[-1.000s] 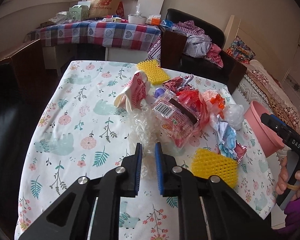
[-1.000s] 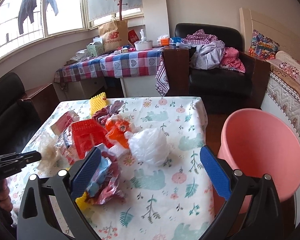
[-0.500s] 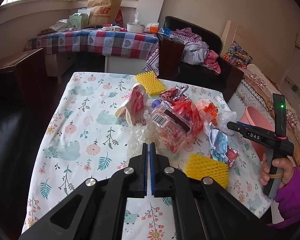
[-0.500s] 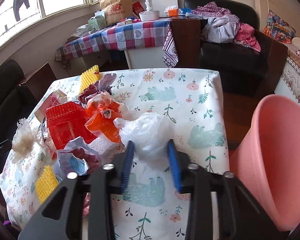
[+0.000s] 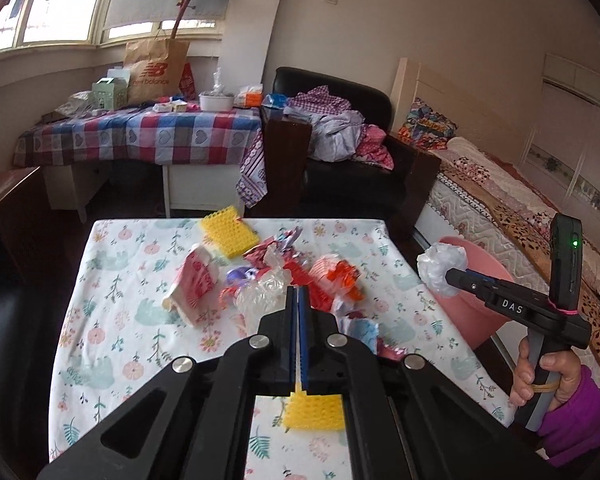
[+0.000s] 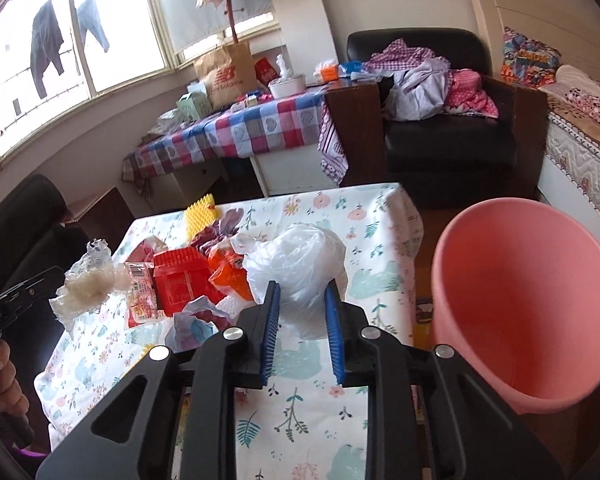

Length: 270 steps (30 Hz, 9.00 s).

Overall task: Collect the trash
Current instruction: 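Carry both held pieces over the pink bucket and open both tools, then move both open tools back over the table, then grasp the clear red-print snack bag with the left tool while the right grasps the red mesh bag, then carry both items over the pink bucket and open both tools, then move both open tools back over the table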

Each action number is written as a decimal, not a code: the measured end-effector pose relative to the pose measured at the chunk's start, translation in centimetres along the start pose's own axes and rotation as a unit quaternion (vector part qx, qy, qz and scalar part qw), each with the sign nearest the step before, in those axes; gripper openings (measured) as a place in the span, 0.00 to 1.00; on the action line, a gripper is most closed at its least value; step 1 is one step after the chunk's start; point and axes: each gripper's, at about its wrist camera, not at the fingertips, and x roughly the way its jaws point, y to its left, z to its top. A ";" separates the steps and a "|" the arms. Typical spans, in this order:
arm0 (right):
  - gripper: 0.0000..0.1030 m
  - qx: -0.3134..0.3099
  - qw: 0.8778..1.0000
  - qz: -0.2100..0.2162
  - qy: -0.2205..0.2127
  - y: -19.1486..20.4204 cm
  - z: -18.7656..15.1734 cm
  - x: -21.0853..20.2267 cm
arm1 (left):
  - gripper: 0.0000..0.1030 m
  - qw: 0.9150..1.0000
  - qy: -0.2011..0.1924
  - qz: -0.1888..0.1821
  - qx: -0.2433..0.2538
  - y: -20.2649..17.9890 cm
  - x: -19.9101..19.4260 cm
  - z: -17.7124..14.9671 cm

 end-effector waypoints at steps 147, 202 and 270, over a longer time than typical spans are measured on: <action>0.02 -0.064 0.996 0.058 0.002 12.0 1.0 2.4 | 0.02 0.995 0.018 -0.009 -0.093 6.3 -0.1 -4.4; 0.02 0.172 0.973 -0.137 -0.076 -14.4 -2.9 -6.8 | 0.02 0.953 0.101 -0.249 0.137 -25.9 17.6 1.1; 0.34 0.031 0.998 -0.007 0.047 1.8 -4.5 -0.7 | 0.52 0.988 0.153 -0.035 -0.007 -0.1 5.8 -7.9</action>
